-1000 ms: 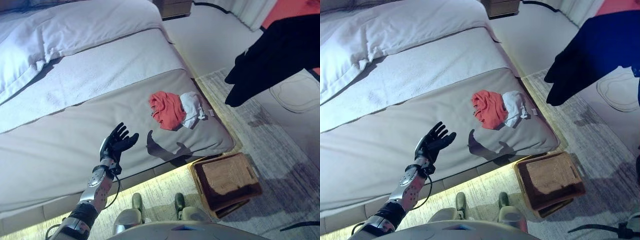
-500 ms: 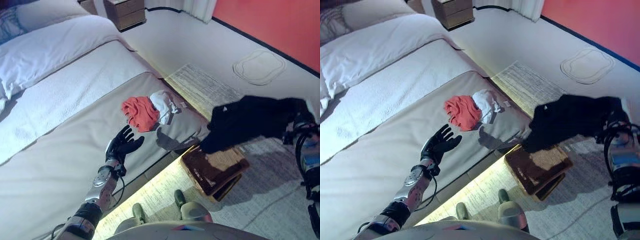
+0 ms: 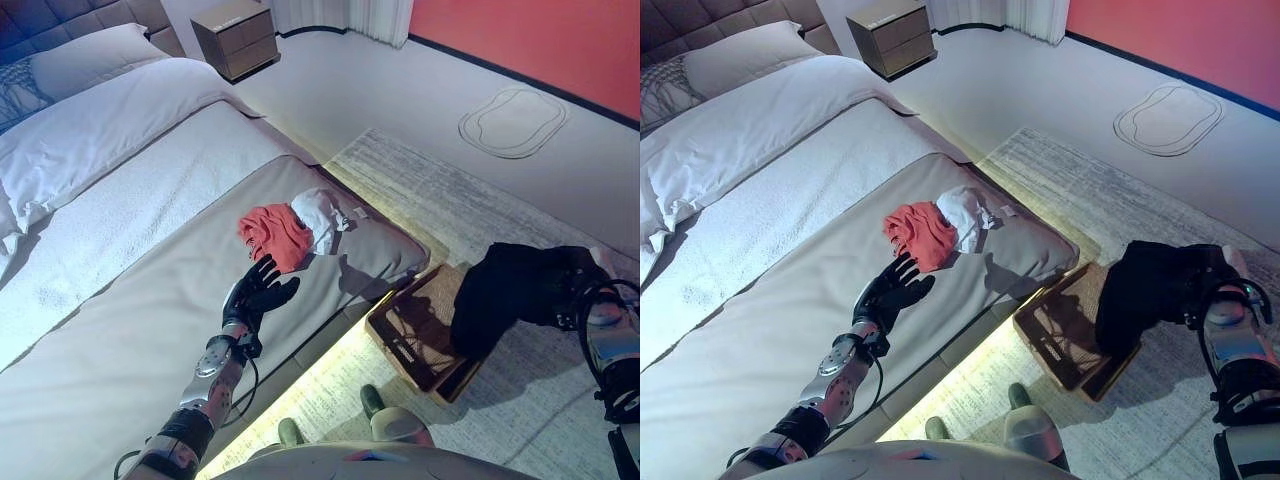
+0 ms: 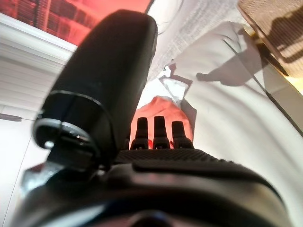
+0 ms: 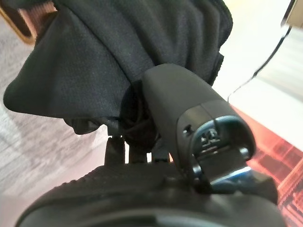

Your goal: Pick up the clothes from the bed and place them into the basket

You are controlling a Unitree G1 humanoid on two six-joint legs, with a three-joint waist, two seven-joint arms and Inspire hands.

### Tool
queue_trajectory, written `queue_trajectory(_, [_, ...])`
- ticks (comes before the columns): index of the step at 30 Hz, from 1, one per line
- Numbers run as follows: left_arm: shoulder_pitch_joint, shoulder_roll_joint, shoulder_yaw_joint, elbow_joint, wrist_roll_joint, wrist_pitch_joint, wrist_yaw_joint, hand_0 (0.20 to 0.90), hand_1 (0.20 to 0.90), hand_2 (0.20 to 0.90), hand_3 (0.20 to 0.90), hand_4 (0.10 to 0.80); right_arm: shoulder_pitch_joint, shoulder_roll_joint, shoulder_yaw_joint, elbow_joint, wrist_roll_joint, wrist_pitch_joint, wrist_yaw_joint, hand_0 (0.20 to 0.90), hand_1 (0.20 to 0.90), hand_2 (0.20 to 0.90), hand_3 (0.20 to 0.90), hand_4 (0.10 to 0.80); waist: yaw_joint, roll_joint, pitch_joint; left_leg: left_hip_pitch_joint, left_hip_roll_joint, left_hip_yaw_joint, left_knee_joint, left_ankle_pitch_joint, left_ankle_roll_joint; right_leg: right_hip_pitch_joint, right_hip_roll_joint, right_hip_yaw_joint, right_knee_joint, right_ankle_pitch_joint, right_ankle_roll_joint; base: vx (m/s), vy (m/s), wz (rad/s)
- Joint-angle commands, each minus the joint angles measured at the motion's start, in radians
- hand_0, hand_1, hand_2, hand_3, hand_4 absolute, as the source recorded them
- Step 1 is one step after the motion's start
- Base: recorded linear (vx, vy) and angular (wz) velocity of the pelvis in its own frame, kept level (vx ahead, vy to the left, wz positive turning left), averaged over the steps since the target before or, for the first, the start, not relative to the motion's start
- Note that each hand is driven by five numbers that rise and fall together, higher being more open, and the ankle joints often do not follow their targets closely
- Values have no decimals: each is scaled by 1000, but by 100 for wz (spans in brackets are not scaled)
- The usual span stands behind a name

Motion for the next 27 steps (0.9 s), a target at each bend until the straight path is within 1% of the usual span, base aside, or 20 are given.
queue_trajectory(1, [-66,28,-32,2,17,-81,-40,900,900,900,900,800,-173,-30,-6,15,-28,-109,-37,300,300,300,200,100,32,-31,-35,32,-1,12,49,-152,-24,-45,-12,-34,54,-28,17,0,0,0])
queue_trajectory(9, [-73,16,-29,11,-3,-109,-67,900,900,900,900,800,-173,-19,-6,40,-39,-104,-41,300,300,300,200,100,29,2,0,17,-11,6,49,-150,-27,-65,-20,-33,54,-25,19,0,0,0])
queue_trajectory(12, [-76,12,-24,3,-17,-128,-65,900,900,900,900,800,-161,-6,-7,57,-44,-89,-50,300,300,300,200,100,31,8,8,17,-12,4,44,-147,-27,-68,-23,-36,53,-24,20,0,0,0])
queue_trajectory(16, [-76,11,-16,-7,-37,-156,-74,900,900,900,900,800,-144,14,-14,108,-40,-95,-61,300,300,300,200,100,39,12,11,17,-14,0,46,-148,-27,-67,-26,-42,54,-25,19,-2,-6,1])
queue_trajectory(17, [-76,11,-15,-11,-39,-162,-76,900,900,900,900,800,-142,17,-15,123,-44,-90,-58,415,415,415,335,235,42,12,12,17,-14,-1,46,-149,-27,-66,-27,-45,54,-25,19,0,0,0])
queue_trajectory(18, [-76,12,-14,-12,-38,-164,-78,900,900,900,900,800,-140,18,-14,136,-46,-90,-59,900,900,900,900,800,44,12,13,17,-14,-2,47,-149,-27,-65,-28,-47,54,-25,19,0,0,0])
queue_trajectory(23, [-87,19,-13,-12,-45,-158,-75,900,900,900,900,800,-150,26,-16,208,-34,-85,-80,900,900,900,900,800,55,14,15,14,-13,-10,49,-147,-27,-62,-29,-54,53,-25,17,-2,-1,2])
queue_trajectory(27, [-82,18,-14,-7,-45,-159,-83,900,900,900,900,800,-142,30,-21,218,-37,-87,-79,900,900,900,900,800,56,14,11,19,-13,-12,46,-147,-28,-58,-30,-54,50,-25,18,4,0,2])
